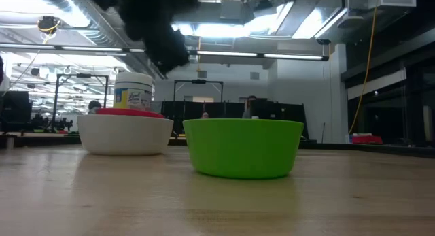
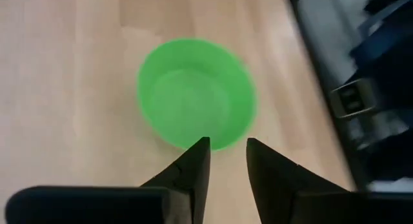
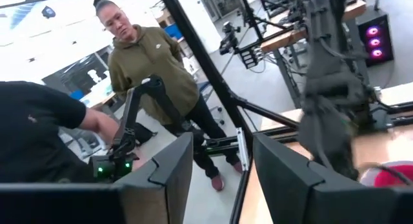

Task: Nest bowls inside each other
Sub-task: Stack the green bowl on the red bowl

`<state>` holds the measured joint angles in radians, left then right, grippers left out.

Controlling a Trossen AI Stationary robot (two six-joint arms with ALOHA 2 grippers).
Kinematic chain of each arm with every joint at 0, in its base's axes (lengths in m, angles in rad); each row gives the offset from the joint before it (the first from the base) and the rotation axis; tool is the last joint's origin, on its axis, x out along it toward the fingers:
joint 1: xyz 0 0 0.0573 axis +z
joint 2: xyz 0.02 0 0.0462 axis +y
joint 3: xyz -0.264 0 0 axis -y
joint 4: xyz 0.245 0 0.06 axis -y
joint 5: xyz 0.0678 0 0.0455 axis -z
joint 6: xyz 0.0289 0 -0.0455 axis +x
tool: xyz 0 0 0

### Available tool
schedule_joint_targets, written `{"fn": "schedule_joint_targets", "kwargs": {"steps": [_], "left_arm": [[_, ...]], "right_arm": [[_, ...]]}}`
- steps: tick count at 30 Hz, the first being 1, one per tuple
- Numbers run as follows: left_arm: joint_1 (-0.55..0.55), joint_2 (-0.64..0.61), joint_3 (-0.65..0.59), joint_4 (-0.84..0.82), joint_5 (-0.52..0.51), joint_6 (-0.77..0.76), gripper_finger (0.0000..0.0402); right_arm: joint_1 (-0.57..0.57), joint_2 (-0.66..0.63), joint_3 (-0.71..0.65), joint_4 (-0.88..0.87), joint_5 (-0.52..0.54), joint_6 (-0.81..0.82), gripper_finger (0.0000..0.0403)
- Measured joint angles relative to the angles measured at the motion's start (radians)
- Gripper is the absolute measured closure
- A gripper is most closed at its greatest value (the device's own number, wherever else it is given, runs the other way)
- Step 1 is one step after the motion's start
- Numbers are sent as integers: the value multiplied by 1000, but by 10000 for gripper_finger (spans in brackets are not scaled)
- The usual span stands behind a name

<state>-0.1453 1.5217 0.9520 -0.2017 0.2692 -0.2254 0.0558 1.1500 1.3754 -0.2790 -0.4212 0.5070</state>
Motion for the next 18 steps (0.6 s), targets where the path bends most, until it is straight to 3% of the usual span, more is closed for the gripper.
{"fn": "schedule_joint_targets", "kwargs": {"steps": [6, 18], "left_arm": [[40, 174, 164, -198, -5, 188, 300], [85, 286, 252, -142, 3, 239, 300]], "right_arm": [[0, -20, 0, 2, -17, -32, 244], [0, -61, -1, 1, -17, -44, 237]]}}
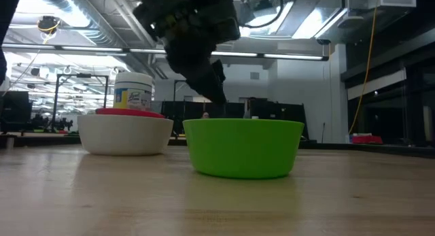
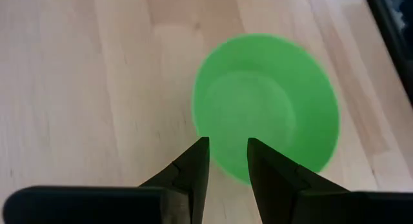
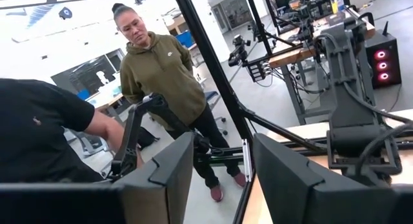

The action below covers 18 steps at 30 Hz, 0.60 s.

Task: Nest bowls inside each other
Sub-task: Stack the green bowl on the red bowl

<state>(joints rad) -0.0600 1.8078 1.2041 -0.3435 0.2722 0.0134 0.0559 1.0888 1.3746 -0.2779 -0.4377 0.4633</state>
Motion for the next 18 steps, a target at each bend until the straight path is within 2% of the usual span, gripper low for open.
{"fn": "schedule_joint_targets", "kwargs": {"steps": [12, 18], "left_arm": [[-6, 57, 8, 80, 36, -71, 300], [-12, 73, 8, 90, 13, -79, 300]], "right_arm": [[0, -29, 0, -23, -23, 2, 240], [0, -30, 0, -22, -23, 4, 237]]}}
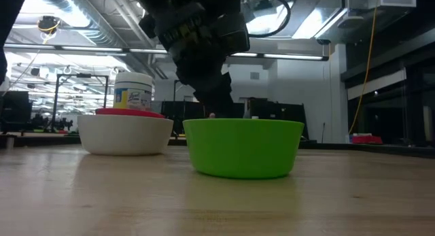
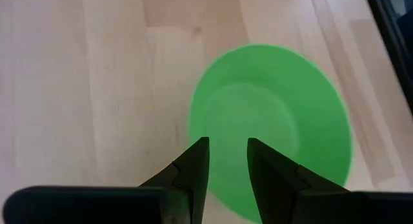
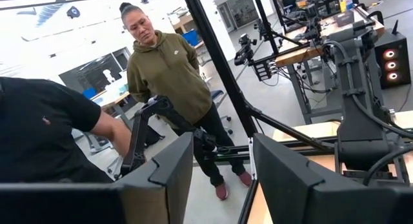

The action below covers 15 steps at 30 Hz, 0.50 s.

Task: Nest bowls inside each other
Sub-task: Stack the green bowl on the red bowl

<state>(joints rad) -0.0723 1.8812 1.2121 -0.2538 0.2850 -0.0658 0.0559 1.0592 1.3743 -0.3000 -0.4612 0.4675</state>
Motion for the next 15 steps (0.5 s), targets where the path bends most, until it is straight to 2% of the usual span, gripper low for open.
{"fn": "schedule_joint_targets", "kwargs": {"steps": [9, 15], "left_arm": [[17, 3, 0, 20, -22, 16, 300], [23, 62, -1, 42, 0, 22, 300]], "right_arm": [[0, 0, 0, 0, -4, 1, 247], [0, 0, 0, 1, -4, 20, 238]]}}
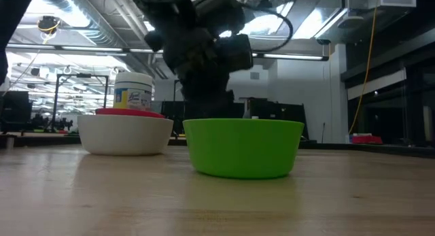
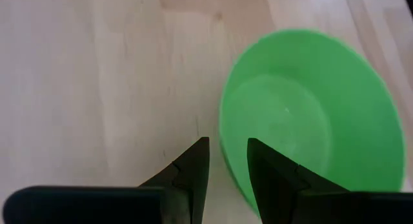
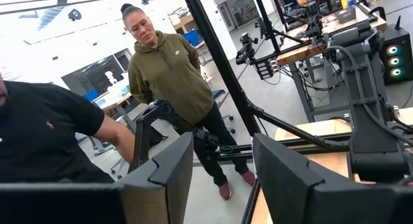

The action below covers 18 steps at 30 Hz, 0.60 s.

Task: Nest bowls inside each other
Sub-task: Stack the green bowl on the red bowl

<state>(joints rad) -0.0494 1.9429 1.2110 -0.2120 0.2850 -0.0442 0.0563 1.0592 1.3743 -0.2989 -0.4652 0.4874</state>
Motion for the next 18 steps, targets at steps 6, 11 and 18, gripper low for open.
{"fn": "schedule_joint_targets", "kwargs": {"steps": [6, 11, 18], "left_arm": [[-2, 50, 0, 41, -3, -49, 310], [-1, 19, 0, 30, -84, -39, 391], [64, -174, 0, -146, -338, -16, 397]], "right_arm": [[0, 0, 0, 8, -1, 8, 242], [1, 0, 0, 7, -4, 12, 251], [1, 0, 0, -1, -5, 9, 249]]}}
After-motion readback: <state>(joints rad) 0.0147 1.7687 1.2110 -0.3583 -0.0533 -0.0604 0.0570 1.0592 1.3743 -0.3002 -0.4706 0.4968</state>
